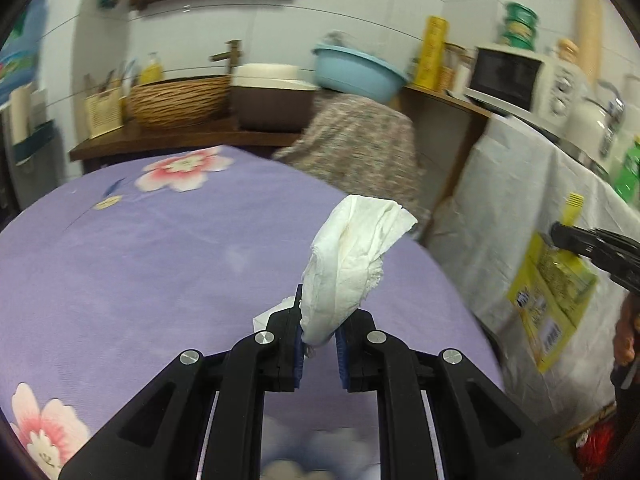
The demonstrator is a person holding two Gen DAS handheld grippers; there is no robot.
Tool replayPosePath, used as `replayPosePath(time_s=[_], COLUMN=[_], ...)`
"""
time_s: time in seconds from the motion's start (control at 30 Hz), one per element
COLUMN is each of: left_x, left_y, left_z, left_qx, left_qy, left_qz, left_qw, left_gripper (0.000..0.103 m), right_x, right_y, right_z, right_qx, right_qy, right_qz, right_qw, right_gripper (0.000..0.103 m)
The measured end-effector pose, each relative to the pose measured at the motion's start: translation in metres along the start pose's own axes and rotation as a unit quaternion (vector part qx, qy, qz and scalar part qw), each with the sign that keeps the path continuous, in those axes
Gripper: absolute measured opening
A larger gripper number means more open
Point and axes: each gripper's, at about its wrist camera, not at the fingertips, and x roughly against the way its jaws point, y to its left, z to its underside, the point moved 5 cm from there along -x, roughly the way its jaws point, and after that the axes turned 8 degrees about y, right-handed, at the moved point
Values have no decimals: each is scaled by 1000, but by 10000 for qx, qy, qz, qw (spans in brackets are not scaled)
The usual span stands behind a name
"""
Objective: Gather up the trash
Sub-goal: 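Carry both items over the bin and open the right gripper to drop the yellow bag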
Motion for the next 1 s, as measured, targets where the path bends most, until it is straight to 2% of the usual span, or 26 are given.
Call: replayPosePath(time_s=[0.1, 0.23, 0.43, 0.7, 1.0], left_x=[-7, -14, -25, -44, -66], left_y=[-49, -101, -148, -174, -187], left_z=[2, 6, 10, 22, 34], left_qx=[-294, -696, -926, -1007, -1091], left_qy=[156, 281, 420, 667, 965], left_qz=[445, 734, 1069, 1135, 1087], left_qw=[9985, 9945, 9891, 9862, 9833], left_gripper=[13, 13, 13, 13, 13], right_x=[11, 15, -3, -62, -147], right_y=[-35, -71, -104, -125, -143], right_z=[18, 42, 77, 120, 167], right_qx=[-309, -620, -912, -1090, -1482], right_qy=[10, 128, 399, 890, 1582], right_qz=[195, 401, 579, 740, 745], right_qw=[9993, 9972, 9933, 9873, 9734], right_gripper=[5, 5, 5, 5, 5])
